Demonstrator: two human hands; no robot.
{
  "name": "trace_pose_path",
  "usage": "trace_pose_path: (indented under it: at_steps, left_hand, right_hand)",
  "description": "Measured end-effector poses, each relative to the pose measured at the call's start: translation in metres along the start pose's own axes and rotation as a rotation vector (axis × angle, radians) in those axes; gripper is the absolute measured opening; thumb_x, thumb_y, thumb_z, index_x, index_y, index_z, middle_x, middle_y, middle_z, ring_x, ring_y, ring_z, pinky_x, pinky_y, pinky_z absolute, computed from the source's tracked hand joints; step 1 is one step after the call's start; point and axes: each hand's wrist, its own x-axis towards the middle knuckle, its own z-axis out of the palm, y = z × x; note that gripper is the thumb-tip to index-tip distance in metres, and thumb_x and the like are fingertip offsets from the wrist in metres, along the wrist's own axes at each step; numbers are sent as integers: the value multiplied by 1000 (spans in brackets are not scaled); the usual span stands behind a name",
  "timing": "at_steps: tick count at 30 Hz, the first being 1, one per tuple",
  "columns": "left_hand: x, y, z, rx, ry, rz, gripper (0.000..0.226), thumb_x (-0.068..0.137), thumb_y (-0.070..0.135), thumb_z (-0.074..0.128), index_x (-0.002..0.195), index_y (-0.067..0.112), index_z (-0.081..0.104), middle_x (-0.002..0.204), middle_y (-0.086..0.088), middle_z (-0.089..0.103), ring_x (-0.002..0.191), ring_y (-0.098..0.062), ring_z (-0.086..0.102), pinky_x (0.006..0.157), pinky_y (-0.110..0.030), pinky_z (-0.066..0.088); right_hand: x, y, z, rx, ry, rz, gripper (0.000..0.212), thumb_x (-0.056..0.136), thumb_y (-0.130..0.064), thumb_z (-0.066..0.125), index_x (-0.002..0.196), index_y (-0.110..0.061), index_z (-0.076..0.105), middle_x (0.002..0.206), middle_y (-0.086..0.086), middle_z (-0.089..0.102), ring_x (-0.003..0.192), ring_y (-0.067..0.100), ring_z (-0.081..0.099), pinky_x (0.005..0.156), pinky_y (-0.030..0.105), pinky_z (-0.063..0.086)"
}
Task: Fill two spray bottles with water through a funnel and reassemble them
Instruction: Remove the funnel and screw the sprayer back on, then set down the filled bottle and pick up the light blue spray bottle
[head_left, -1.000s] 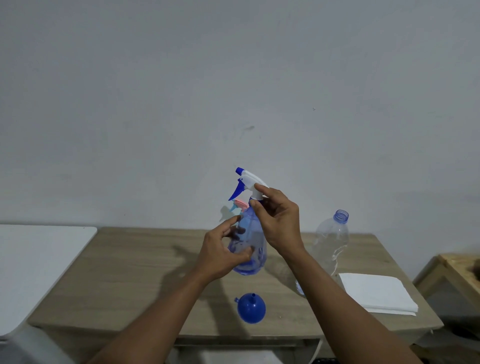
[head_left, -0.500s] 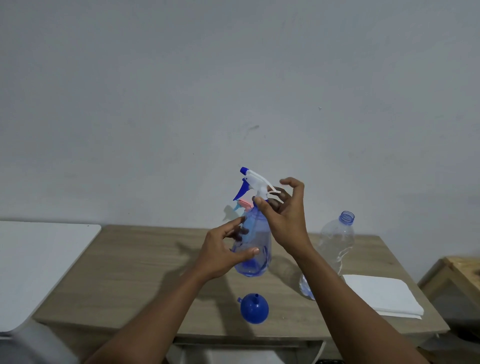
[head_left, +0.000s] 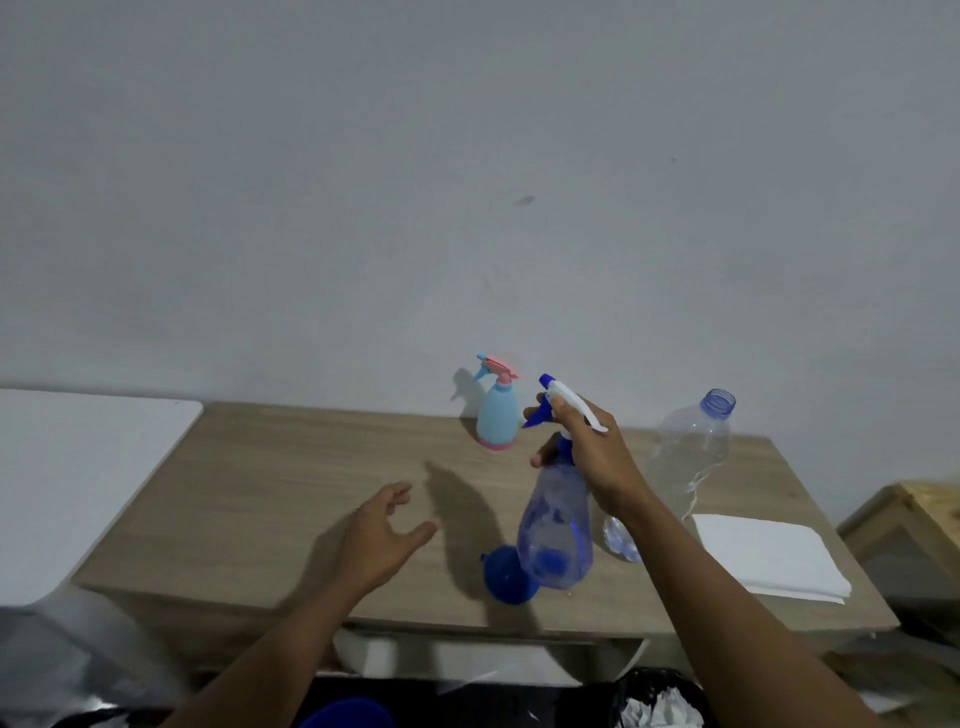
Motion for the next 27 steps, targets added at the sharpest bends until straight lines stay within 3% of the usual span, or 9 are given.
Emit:
trace_pose_path:
  at_steps: [6, 9, 11, 13, 16, 18, 20, 22, 27]
  left_hand:
    - [-8, -88, -10, 493, -246, -281, 112, 71, 76, 65, 157, 20, 18, 163, -5, 23, 147, -25, 26, 118, -39, 28]
    - [-15, -101, -4, 639, -322, -262, 114, 69, 86, 54, 158, 28, 12, 166, 0, 1, 151, -26, 3, 122, -49, 11]
    - [-17, -103, -1, 660, -347, -258, 116, 68, 87, 53, 158, 30, 7, 166, 2, -9, 152, -26, -7, 121, -53, 3]
    - [-18, -105, 1, 647, -350, -272, 117, 67, 87, 54, 157, 31, 5, 166, 3, -12, 151, -26, -12, 121, -54, -2]
    - [-21, -107, 0, 634, -322, -266, 114, 68, 86, 54, 157, 33, 8, 166, 4, -10, 151, -25, -11, 121, -53, -2]
    - [-21, -108, -1, 636, -300, -245, 108, 70, 84, 54, 156, 34, 11, 166, 5, -6, 151, -23, -9, 121, -53, 0]
    - [-21, -107, -2, 638, -271, -229, 105, 71, 84, 52, 156, 34, 14, 166, 5, -3, 151, -23, -6, 121, -53, 1]
    - [-20, -107, -1, 637, -247, -221, 107, 70, 86, 50, 156, 34, 13, 166, 5, -2, 151, -23, -6, 121, -54, -1]
    - [-7, -101, 7, 637, -297, -278, 131, 56, 98, 46, 157, 32, -5, 164, 5, -19, 149, -26, -23, 115, -61, -15]
  right_hand:
    - [-21, 74, -3, -275, -194, 354, 41, 101, -46, 49, 91, -12, 70, 85, 23, 73, 54, 35, 66, 59, 37, 54]
    - [-23, 93, 0, -329, -229, 474, 58, 96, -55, 48, 99, 0, 67, 87, 29, 72, 56, 35, 69, 60, 37, 56]
    - [-21, 96, 4, -365, -243, 494, 59, 96, -57, 46, 103, -2, 64, 89, 27, 73, 56, 32, 70, 62, 38, 57]
    - [-17, 93, 10, -405, -249, 491, 59, 94, -59, 45, 98, -4, 66, 86, 22, 75, 58, 32, 71, 69, 44, 59]
    - [-14, 88, 18, -505, -267, 479, 52, 96, -54, 43, 79, -11, 65, 75, 20, 74, 62, 33, 72, 72, 39, 59]
    - [-13, 93, 14, -580, -260, 480, 39, 99, -50, 43, 92, -17, 62, 80, 24, 71, 67, 32, 70, 76, 41, 58]
    - [-12, 103, 5, -574, -192, 532, 51, 98, -53, 47, 118, -7, 55, 77, 19, 69, 60, 27, 68, 66, 38, 58]
    - [-13, 108, -4, -582, -142, 569, 60, 96, -54, 49, 129, -3, 49, 73, 11, 66, 47, 22, 67, 51, 30, 53]
    - [-6, 91, -10, -527, 9, 457, 37, 96, -51, 54, 99, -14, 52, 87, 10, 63, 56, 33, 70, 42, 27, 47]
